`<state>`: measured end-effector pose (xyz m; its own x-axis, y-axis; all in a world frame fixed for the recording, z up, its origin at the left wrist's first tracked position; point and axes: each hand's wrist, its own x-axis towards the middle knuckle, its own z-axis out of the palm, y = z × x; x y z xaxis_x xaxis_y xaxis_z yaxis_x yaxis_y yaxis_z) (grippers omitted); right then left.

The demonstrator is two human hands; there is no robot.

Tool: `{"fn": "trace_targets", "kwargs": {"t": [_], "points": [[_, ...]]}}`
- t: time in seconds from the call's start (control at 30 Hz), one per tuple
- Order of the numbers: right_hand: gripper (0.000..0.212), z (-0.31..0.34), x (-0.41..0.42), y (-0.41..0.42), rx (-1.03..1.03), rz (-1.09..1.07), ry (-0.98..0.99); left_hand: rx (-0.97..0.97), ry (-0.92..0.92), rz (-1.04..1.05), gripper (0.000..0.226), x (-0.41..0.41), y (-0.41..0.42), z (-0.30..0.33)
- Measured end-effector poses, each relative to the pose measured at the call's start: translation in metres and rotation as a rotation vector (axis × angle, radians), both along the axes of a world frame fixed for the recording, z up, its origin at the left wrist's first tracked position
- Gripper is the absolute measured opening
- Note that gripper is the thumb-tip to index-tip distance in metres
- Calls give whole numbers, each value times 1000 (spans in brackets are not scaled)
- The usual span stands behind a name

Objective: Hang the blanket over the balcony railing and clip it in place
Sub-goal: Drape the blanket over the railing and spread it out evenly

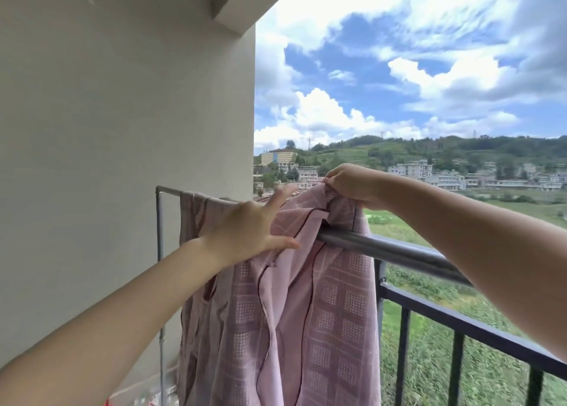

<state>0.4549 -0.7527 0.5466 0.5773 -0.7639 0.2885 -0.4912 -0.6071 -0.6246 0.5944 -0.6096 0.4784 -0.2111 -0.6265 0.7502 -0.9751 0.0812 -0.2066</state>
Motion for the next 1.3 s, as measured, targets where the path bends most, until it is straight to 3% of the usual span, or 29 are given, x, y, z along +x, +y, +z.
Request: {"fn": "trace_targets", "kwargs": {"t": [0.1, 0.23, 0.43, 0.53, 0.63, 0.7, 0.8, 0.93, 1.03, 1.17, 1.3], "points": [[33, -2, 1, 1, -1, -37, 26, -96, -305, 69, 78, 5, -13, -20], [32, -5, 2, 5, 18, -78, 52, -254, -320, -22, 34, -1, -26, -33], [28, -11, 1, 13, 72, -105, 132, -220, -142, 42, 38, -36, -32, -26], [30, -11, -9, 26, -57, -105, 169, -176, 173, -78, 30, -38, -29, -14], [36, -8, -25, 45, -186, -61, 38, -199, 479, -185, 25, -29, -23, 13], [26, -6, -32, 63, -210, 60, 58, -202, 588, -222, 28, -29, -21, 30], [28, -11, -28, 83, -261, 101, 180, -168, 584, -243, 30, -48, -20, 37], [35, -5, -40, 66, -345, -179, 141, -193, 470, -305, 27, -84, -11, 40], [24, -6, -80, 39, -181, -269, 275, -191, 419, -351, 27, -113, -7, 42], [32, -7, -155, 34, 58, -310, 590, -125, 374, -422, 24, -159, -6, 35], [28, 5, -233, 44, 75, -382, 629, -85, 408, -528, 22, -215, -4, 34]]}}
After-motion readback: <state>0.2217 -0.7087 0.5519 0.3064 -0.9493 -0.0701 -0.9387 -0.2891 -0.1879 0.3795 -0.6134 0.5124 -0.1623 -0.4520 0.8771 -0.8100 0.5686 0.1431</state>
